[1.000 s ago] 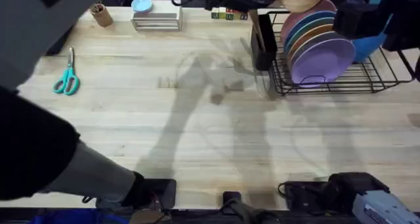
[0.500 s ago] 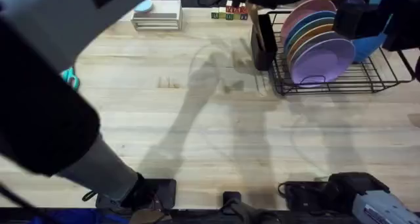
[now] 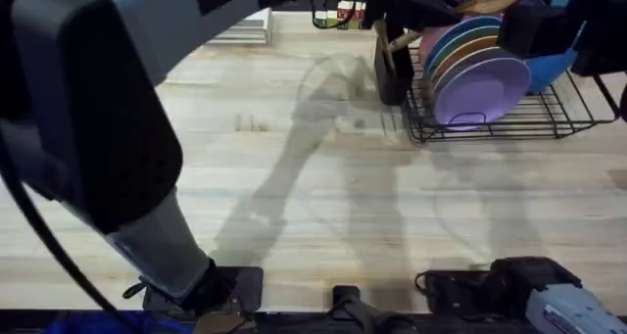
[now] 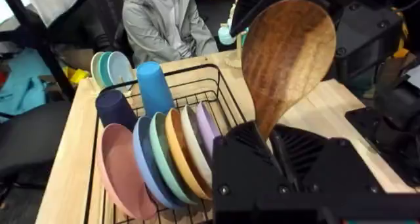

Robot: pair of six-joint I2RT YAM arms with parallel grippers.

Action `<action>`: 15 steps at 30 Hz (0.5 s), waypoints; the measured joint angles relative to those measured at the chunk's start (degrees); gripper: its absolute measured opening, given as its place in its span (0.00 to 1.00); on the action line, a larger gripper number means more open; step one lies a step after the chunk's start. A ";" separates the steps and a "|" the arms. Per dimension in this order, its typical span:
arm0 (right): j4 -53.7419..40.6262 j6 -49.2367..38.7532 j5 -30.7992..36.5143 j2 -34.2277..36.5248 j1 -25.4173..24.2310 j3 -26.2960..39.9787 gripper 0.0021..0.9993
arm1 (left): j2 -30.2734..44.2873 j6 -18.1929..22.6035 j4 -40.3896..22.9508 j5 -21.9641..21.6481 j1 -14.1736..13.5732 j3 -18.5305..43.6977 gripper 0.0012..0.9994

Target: Pick up the spoon on the table one by one and put them onto the rack

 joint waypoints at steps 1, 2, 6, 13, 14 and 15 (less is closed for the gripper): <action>0.00 0.00 0.01 -0.02 0.00 0.00 0.99 | 0.23 -0.17 0.52 -0.01 -0.19 0.00 0.04; -0.03 -0.02 0.01 0.00 0.00 0.00 0.99 | 0.53 -0.31 1.04 0.00 -0.41 0.00 0.04; -0.26 -0.20 0.45 0.00 0.00 0.00 0.99 | 2.79 -0.72 3.17 -0.03 -1.79 -0.02 0.05; -0.24 -0.20 0.47 -0.01 0.00 0.00 0.99 | 3.88 -0.72 3.87 -0.08 -2.53 0.00 0.04; -0.24 -0.20 0.47 -0.02 0.00 0.00 0.99 | 3.89 -0.72 3.87 -0.08 -2.53 0.00 0.04; -0.20 -0.20 0.47 -0.01 0.00 0.00 0.99 | 3.88 -0.72 4.03 -0.08 -2.53 0.00 0.04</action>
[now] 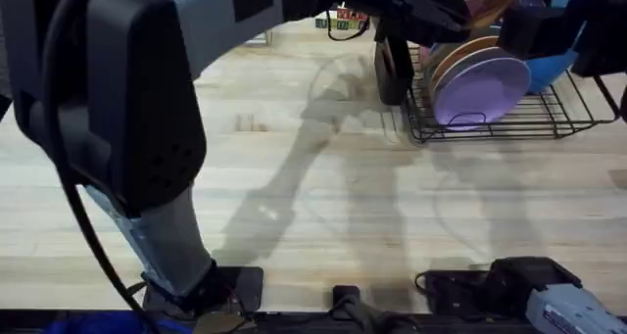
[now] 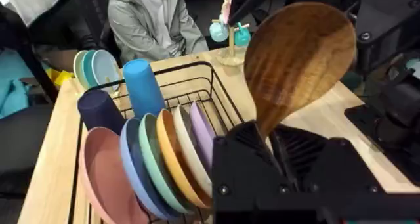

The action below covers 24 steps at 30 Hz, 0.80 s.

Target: Pick up the spoon on the table one by one and put them onto the rack

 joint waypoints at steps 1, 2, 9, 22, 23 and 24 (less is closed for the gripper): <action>-0.01 -0.09 0.00 -0.01 0.00 0.00 0.99 | 0.01 0.00 0.08 0.00 0.00 0.00 0.04; -0.02 -0.24 0.00 -0.01 0.00 0.00 0.99 | 0.01 0.00 0.08 0.00 0.00 0.00 0.04; 0.00 -1.33 0.00 -0.01 0.00 0.00 0.99 | 0.01 -0.66 0.21 0.02 0.02 0.00 0.04; -2.14 -1.78 -0.04 -1.74 -1.30 0.02 0.99 | 0.01 -2.16 0.23 0.57 2.69 0.00 0.04; -2.83 -1.88 -0.04 -1.94 -2.11 0.00 0.99 | 0.01 -2.17 0.23 0.84 2.91 0.00 0.04; -3.30 -1.90 -0.04 -1.99 -2.78 0.02 0.99 | -0.01 -2.27 0.23 1.03 3.07 0.00 0.04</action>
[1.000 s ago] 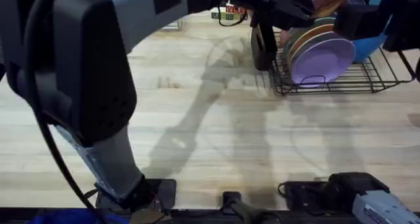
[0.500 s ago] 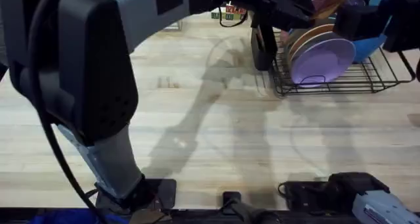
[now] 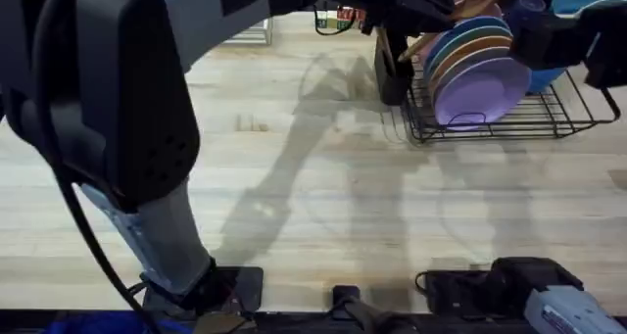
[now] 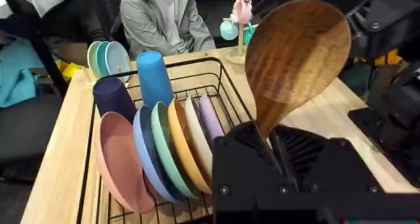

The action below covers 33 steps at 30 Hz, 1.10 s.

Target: Pick up the spoon on the table one by one and put them onto the rack

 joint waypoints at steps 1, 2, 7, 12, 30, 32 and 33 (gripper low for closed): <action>-0.30 0.00 0.00 -0.04 -0.61 -0.02 0.99 | 0.02 -0.10 0.00 0.12 0.17 0.00 0.04; -0.46 0.00 0.02 -0.04 -1.20 -0.02 0.99 | 0.02 -0.16 0.00 0.13 0.37 0.00 0.04; -0.55 -0.01 0.00 -0.04 -1.96 0.00 0.99 | 0.02 -0.29 0.00 0.28 1.40 0.00 0.04; -0.53 -0.02 0.00 -0.04 -1.96 0.00 0.99 | 0.02 -0.29 0.00 0.08 2.18 0.00 0.04; -0.51 -0.02 0.00 -0.04 -1.96 0.00 0.99 | 0.02 -0.18 -5.84 -5.86 -1.01 0.00 0.04; -0.43 -0.02 0.00 -0.04 -1.96 0.00 0.99 | 0.02 -0.02 -6.40 -6.68 -0.90 -0.01 0.04; -0.35 -0.02 0.00 -0.04 -1.96 -0.02 0.99 | 0.02 0.01 -6.47 -6.93 -0.86 0.00 0.04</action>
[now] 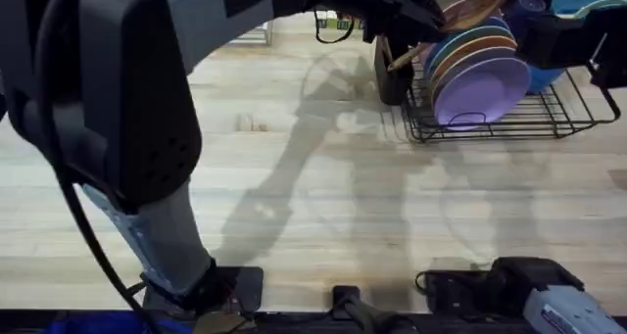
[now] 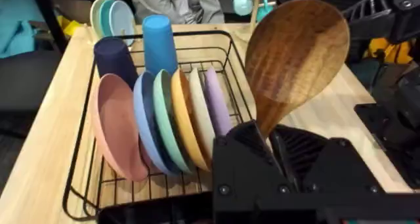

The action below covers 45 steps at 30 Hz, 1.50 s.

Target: Pick up the spoon on the table one by one and put them onto the rack

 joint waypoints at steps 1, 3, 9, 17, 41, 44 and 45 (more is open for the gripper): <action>0.12 0.00 0.00 0.00 0.00 0.01 0.99 | 0.03 0.08 0.00 -0.29 0.01 -0.01 0.04; 0.28 0.00 0.00 0.00 0.00 0.02 0.99 | 0.28 0.20 0.00 -0.57 0.00 0.00 0.04; 0.77 0.00 0.00 0.00 0.00 0.01 0.99 | 3.56 0.38 -0.31 -0.79 0.00 0.00 0.04; 1.12 0.00 0.00 0.00 0.00 0.02 0.99 | 7.58 0.68 -3.32 -0.81 0.15 -0.02 0.04; 1.12 0.00 0.00 0.00 0.00 0.02 0.99 | 7.58 0.79 -5.79 -0.74 0.00 0.00 0.99; 1.12 0.00 0.00 0.00 0.00 0.02 0.99 | 7.58 0.79 -5.81 -0.77 0.04 0.00 0.99; 1.12 0.00 0.00 0.00 0.00 0.02 0.99 | 7.58 0.80 -5.98 -0.77 0.04 0.00 0.99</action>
